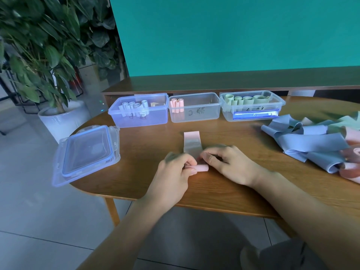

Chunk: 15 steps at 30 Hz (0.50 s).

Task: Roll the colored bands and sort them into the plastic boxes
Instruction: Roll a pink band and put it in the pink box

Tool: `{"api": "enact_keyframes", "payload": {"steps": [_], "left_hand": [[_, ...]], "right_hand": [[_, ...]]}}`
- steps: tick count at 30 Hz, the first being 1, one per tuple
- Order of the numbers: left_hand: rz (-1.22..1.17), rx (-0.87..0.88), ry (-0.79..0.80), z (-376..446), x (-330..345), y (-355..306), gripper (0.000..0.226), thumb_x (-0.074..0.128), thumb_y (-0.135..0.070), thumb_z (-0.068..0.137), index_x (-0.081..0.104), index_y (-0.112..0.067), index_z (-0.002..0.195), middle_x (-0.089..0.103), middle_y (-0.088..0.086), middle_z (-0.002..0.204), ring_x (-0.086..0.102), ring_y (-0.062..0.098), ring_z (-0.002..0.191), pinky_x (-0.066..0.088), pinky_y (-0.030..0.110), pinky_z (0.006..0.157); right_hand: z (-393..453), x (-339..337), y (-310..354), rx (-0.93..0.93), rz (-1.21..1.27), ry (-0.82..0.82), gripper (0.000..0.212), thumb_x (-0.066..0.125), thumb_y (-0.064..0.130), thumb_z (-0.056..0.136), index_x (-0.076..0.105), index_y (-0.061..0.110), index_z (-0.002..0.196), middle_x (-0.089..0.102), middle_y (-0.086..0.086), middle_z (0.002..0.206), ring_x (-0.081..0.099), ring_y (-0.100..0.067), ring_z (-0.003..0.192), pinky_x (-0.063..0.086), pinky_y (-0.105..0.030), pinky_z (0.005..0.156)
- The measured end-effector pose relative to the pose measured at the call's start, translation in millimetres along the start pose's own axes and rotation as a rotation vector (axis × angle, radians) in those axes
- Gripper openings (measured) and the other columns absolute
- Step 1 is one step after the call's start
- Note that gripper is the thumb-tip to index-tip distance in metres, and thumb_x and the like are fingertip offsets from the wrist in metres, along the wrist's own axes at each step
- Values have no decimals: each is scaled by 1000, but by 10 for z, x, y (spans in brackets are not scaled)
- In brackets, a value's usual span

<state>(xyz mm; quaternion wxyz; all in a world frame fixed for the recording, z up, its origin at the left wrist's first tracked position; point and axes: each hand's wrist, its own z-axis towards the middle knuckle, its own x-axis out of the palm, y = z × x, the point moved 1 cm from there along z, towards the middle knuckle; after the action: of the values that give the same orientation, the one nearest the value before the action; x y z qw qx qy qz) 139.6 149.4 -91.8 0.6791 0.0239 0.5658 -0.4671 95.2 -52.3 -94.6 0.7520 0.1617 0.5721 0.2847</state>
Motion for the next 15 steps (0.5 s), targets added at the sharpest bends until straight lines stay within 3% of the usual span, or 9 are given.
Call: {"api": "enact_keyframes", "payload": {"steps": [6, 10, 13, 15], "left_hand": [[20, -18, 20, -12, 6, 3, 8, 63, -31, 98, 64, -34, 105, 56, -12, 104, 53, 4, 85, 35, 1, 65], [23, -22, 4, 26, 21, 9, 11, 60, -35, 99, 66, -34, 108, 56, -12, 105, 51, 1, 82, 33, 1, 63], [79, 23, -15, 62, 50, 32, 14, 60, -32, 99, 69, -30, 109, 58, -11, 107, 51, 4, 91, 31, 2, 72], [61, 53, -41, 94, 64, 57, 14, 62, -24, 97, 73, -23, 105, 58, -9, 107, 50, 5, 99, 29, 2, 81]], "right_hand": [[-4, -20, 26, 10, 9, 8, 25, 49, 30, 106, 71, 21, 101, 68, 8, 96, 60, -10, 94, 44, -26, 89], [-11, -26, 18, 12, 14, 3, 23, 51, 33, 105, 72, 24, 104, 70, 12, 100, 61, -7, 97, 44, -23, 89], [-22, -49, 7, -17, 5, 18, 16, 60, 43, 99, 70, 31, 106, 68, 19, 103, 62, -5, 97, 46, -21, 82], [-29, -70, -6, -10, 17, 38, 21, 67, 49, 93, 67, 34, 106, 68, 21, 105, 62, -4, 86, 46, -20, 74]]}}
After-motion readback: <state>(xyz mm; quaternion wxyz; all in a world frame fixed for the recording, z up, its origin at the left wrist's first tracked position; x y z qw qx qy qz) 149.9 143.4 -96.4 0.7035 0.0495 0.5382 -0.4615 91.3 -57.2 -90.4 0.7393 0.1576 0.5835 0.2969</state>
